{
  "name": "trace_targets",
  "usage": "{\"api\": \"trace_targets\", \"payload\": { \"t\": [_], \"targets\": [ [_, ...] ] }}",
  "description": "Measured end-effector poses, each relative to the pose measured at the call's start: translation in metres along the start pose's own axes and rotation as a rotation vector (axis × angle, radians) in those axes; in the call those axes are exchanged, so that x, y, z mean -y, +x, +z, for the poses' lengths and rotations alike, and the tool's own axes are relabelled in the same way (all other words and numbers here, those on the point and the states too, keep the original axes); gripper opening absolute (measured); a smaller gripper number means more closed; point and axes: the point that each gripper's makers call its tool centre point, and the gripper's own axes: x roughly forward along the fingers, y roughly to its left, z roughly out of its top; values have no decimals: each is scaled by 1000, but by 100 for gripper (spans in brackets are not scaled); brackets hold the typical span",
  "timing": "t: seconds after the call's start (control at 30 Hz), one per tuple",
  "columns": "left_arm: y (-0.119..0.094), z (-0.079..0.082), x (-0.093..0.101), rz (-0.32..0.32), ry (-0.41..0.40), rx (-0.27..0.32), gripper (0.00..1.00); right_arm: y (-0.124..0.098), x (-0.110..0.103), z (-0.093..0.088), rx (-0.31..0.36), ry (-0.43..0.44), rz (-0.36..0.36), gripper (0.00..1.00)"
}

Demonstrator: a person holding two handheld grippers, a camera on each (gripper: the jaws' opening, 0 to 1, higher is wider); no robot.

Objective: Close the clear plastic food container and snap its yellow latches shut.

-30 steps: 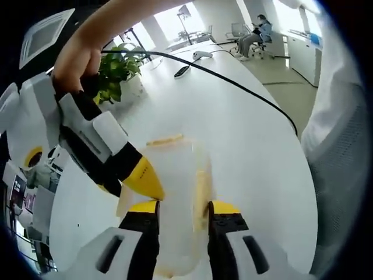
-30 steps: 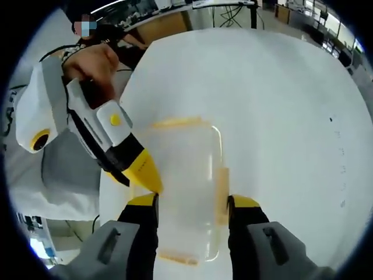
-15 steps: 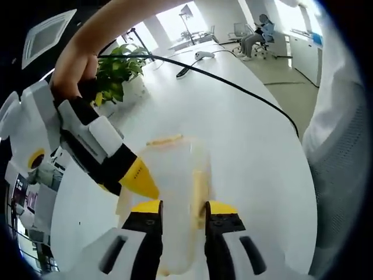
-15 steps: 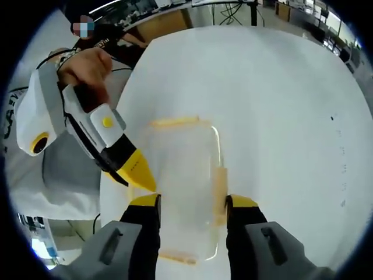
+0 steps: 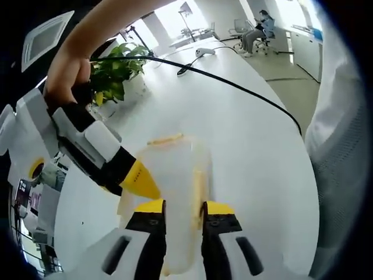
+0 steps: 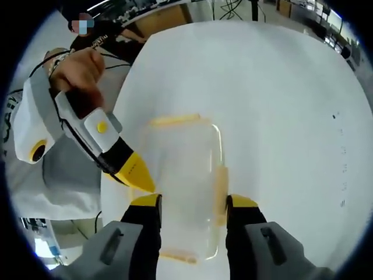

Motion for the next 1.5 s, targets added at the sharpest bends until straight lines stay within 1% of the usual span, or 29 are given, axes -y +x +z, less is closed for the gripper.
{"api": "trace_targets", "payload": {
  "t": [0.13,0.23,0.33,0.5,0.73,1.1,1.27,1.33,1.43,1.5],
  "targets": [
    [0,0,0,4,12,3,15,1,0,-1,2,-11,21,39],
    [0,0,1,1,13,-2,15,2,0,-1,-18,-27,38,39],
    [0,-1,0,0,11,-2,15,2,-1,-1,-40,-39,36,37],
    [0,0,1,1,15,2,15,2,-1,-2,-50,-55,43,36],
    [2,0,2,8,36,4,16,4,-4,-2,-84,-45,24,35],
    [6,2,1,26,67,-20,17,3,-4,-3,-96,-37,5,34],
    [7,3,0,25,69,-18,17,1,-3,-3,-72,-36,0,34],
    [6,2,1,23,85,-21,17,1,-2,-2,-75,-44,2,33],
    [7,2,1,23,86,-25,17,1,-1,-2,-74,-59,1,33],
    [6,2,1,23,80,-26,18,-1,-2,-1,-71,-62,-16,35]
  ]
}}
